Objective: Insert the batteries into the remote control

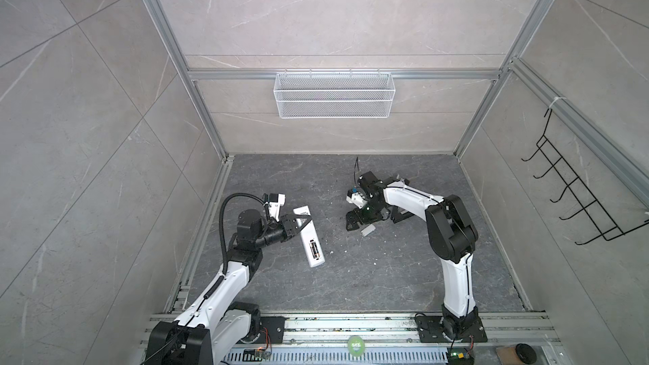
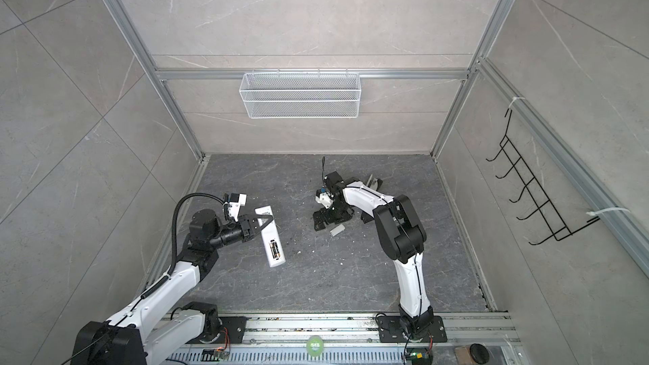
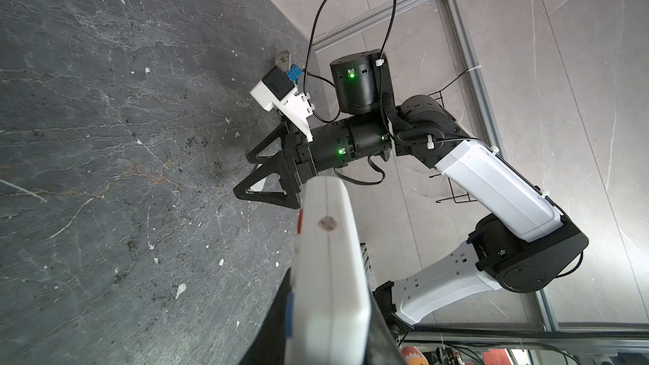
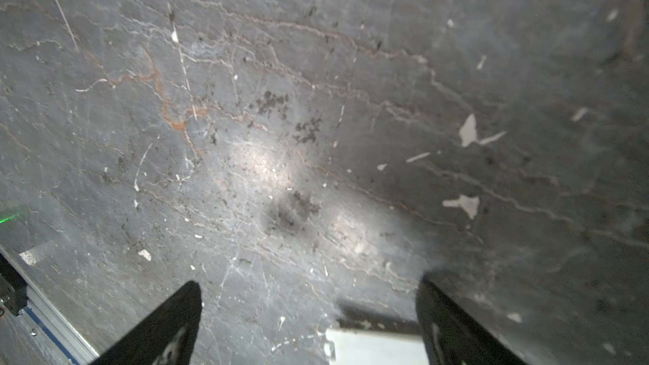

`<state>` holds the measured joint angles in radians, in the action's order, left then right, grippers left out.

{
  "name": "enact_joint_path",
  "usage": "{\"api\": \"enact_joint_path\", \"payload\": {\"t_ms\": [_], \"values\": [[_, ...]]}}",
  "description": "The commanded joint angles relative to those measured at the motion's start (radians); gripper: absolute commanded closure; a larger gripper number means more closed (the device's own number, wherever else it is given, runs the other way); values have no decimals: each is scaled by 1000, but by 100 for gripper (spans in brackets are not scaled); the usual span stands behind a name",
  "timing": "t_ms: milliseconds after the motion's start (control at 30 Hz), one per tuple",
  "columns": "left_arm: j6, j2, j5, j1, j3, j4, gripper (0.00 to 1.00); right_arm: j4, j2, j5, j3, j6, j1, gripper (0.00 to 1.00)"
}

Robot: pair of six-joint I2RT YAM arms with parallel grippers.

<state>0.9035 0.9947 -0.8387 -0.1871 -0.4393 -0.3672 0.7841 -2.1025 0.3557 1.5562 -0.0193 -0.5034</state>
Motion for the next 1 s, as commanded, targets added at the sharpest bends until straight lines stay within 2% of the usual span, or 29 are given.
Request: {"api": "enact_joint_path", "payload": {"t_ms": [0, 367, 700, 967], "values": [[-9, -14, -7, -3, -4, -48, 100, 12, -25, -20, -6, 1, 6, 3], [-5, -11, -8, -3, 0, -64, 100, 0, 74, -70, -130, 22, 8, 4], [2, -42, -8, -3, 13, -62, 100, -12, 131, -53, -208, 49, 0, 5], [5, -50, -13, -3, 11, -70, 100, -45, 162, -74, -300, 107, -75, 6]]}}
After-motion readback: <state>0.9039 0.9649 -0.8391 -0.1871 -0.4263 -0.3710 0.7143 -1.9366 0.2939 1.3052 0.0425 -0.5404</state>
